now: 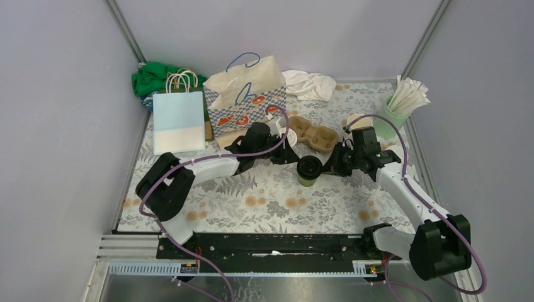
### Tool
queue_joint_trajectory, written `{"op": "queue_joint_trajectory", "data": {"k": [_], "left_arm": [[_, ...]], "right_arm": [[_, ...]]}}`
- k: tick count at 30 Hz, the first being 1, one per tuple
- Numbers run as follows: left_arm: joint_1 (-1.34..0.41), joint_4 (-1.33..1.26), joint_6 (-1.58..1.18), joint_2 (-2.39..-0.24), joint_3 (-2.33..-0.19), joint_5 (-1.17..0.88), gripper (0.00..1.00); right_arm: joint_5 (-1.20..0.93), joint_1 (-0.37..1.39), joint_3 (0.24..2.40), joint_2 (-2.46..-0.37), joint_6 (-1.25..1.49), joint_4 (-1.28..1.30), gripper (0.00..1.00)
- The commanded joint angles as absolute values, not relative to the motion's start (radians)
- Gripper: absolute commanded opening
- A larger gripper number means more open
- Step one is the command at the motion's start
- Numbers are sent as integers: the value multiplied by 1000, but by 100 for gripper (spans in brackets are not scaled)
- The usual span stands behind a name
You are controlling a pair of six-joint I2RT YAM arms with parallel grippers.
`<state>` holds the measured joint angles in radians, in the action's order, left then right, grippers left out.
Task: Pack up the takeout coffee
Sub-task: Close the cup lid on the coffee cup.
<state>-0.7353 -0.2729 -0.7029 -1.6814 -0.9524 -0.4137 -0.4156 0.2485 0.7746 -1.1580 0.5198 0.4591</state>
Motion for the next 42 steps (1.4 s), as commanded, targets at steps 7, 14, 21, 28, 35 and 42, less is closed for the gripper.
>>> {"op": "queue_joint_trajectory", "data": {"k": [7,14,21,28,35,42], "left_arm": [[-745,-109,-610,-1732,-1088,-417,1],[-737,-61,-592,-1740,-1147,-409,5],[-734,-23,-578,-1729,-1192,-394,10],[-734,-2,-574,-1711,-1216,-382,16],[-732,45,-565,-1640,-1195,-347,18],[-732,-9,-618,-1564,-1077,-382,20]], "right_arm": [[-397,255,837,-1146,499,598,21],[-347,255,902,-1147,496,623,25],[-338,254,921,-1154,492,625,25],[-335,255,940,-1178,483,609,26],[-337,252,932,-1201,473,591,27],[-341,238,929,-1229,458,571,27]]}}
